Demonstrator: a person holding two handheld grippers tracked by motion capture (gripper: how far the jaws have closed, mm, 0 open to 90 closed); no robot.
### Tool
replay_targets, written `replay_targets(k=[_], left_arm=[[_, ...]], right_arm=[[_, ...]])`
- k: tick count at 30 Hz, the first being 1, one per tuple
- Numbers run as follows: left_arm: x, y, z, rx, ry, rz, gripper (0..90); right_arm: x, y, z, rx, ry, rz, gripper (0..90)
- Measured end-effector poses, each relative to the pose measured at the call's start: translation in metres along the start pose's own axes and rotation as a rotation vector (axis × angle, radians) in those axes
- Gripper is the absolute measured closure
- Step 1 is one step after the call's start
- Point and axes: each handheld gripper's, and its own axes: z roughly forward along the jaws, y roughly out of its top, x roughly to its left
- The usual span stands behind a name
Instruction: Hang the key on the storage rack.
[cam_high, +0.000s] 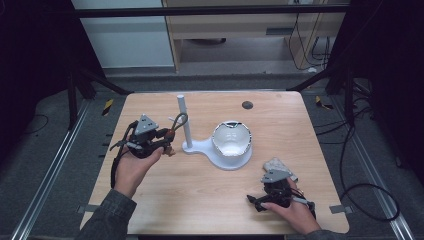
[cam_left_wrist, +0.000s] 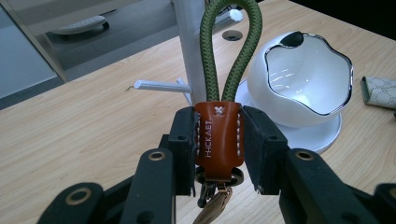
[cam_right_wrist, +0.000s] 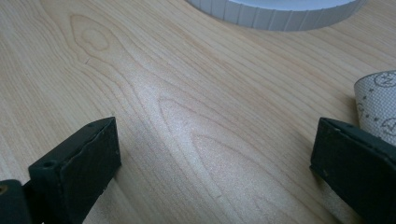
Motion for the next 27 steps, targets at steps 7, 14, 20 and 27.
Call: replay_targets(k=[7,14,20,27], left_arm=[[0.0,0.0,0.001,0.004,0.004,0.001,65.4],[0.0,-0.001,0.004,0.006,0.008,-0.006,65.4],[-0.002,-0.003,0.01,0.009,0.008,-0.012,65.3],[-0.002,-0.007,0.018,0.016,0.007,-0.016,68.1]], right_arm=[[0.0,0.0,0.0,0.0,0.0,0.0,1.5],[0.0,0.0,0.0,0.0,0.0,0.0,1.5],[0.0,0.0,0.0,0.001,0.0,0.001,1.5],[0.0,0.0,0.0,0.0,0.0,0.0,1.5]])
